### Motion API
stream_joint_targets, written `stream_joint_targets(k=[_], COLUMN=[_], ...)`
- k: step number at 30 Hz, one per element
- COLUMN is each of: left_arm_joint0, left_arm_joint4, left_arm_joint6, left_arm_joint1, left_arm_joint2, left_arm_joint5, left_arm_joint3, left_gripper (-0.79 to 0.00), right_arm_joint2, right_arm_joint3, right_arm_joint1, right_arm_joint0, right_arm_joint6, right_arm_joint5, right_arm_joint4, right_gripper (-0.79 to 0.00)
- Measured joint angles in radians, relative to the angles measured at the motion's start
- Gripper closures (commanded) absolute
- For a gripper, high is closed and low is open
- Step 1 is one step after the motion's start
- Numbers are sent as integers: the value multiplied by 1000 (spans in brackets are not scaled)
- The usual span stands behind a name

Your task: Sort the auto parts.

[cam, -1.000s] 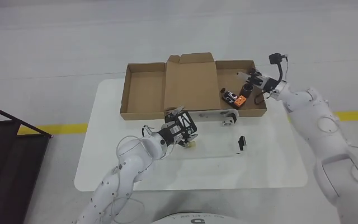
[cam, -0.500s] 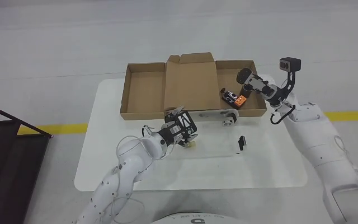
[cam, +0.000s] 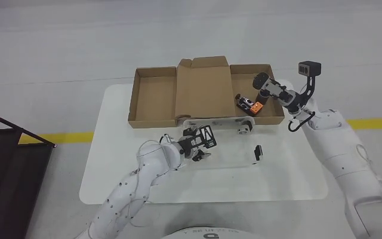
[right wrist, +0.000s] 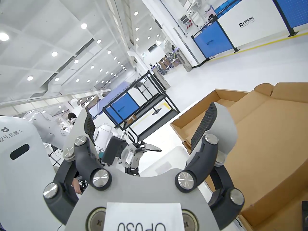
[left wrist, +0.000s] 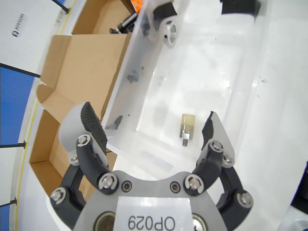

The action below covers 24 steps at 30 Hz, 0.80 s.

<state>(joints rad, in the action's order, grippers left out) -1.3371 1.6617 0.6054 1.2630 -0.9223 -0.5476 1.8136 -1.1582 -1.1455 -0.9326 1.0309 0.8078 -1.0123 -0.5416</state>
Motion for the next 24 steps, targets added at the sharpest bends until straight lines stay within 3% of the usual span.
stream_joint_targets(k=[4,10,17,20,24], left_arm_joint0=[95,178,223,239,256], left_arm_joint4=[-63,-180,-223,-238,-267], left_arm_joint6=[69,184,316,342,347], left_arm_joint1=[29,58,78,84,92], left_arm_joint2=[64,135,192,210,225], left_arm_joint5=[31,3,-1,-9,-14], left_arm_joint3=[-93,-163,-207,-232,-260], left_gripper=[-785,-619,-523,-434,-382], right_arm_joint2=[0,0,0,0,0], right_arm_joint3=[0,0,0,0,0], right_arm_joint1=[0,0,0,0,0], right_arm_joint0=[0,0,0,0,0], right_arm_joint6=[0,0,0,0,0], right_arm_joint5=[0,0,0,0,0], right_arm_joint4=[0,0,0,0,0], right_gripper=[-785,-785,-785,-785,-785])
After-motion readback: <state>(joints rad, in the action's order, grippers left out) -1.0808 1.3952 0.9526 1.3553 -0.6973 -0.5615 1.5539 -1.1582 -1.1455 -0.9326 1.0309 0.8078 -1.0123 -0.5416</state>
